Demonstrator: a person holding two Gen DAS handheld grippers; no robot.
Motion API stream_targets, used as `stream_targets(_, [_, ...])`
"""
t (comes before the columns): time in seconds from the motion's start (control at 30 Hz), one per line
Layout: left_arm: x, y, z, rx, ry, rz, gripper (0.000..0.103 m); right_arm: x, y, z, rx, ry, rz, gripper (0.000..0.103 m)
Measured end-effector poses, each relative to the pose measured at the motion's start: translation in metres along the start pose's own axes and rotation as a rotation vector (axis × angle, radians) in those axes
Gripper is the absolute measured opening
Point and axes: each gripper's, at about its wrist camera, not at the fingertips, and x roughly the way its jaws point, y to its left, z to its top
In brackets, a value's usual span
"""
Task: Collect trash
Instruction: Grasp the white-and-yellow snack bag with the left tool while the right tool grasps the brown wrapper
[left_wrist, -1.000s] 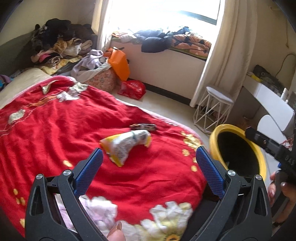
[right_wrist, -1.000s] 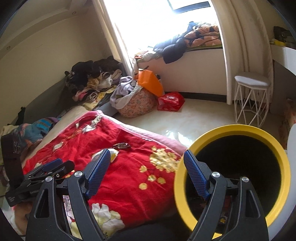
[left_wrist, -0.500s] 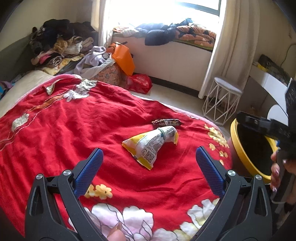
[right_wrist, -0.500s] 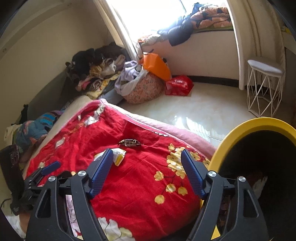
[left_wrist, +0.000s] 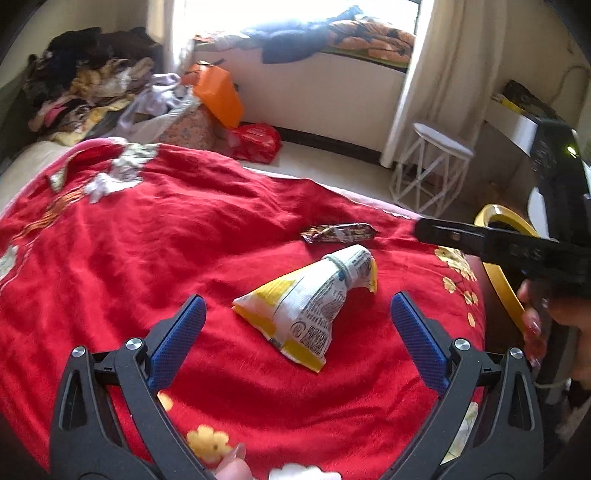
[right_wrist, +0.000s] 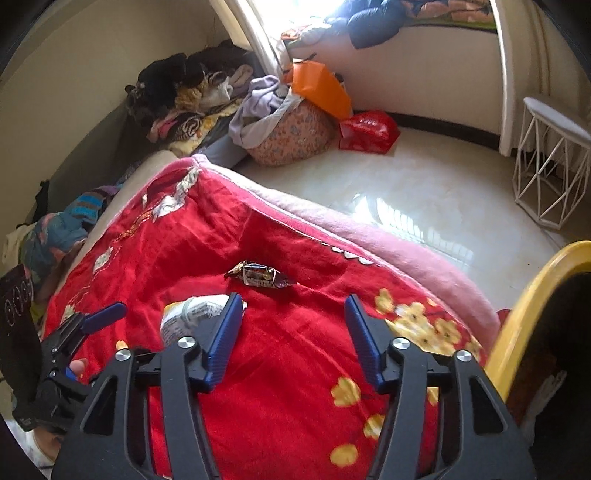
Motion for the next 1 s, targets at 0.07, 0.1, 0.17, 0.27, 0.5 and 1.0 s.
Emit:
stream_targets(0.07, [0.005,0.001,0.001,0.016,0.014,-0.018,0.092,0.009,0.000,0.003,0.000,0.020,0.011,0.050])
stream_targets(0.1, [0.008,0.001,0.002,0.025,0.021,-0.027,0.092,0.014,0.001,0.005,-0.003,0.029,0.018,0.048])
stream_targets(0.17, [0.014,0.002,0.003,0.046,0.033,-0.046,0.091,0.022,0.002,0.007,-0.007,0.047,0.033,0.047])
stream_targets(0.27, [0.021,0.003,0.004,0.062,0.044,-0.071,0.088,0.033,0.006,0.010,-0.032,0.067,0.037,0.046])
stream_targets(0.5, [0.032,0.010,0.007,0.052,0.052,-0.127,0.082,0.056,0.009,0.014,-0.035,0.106,0.048,0.036])
stream_targets(1.0, [0.040,0.010,0.001,0.037,0.083,-0.149,0.055,0.019,-0.004,-0.003,0.019,-0.026,0.054,0.016])
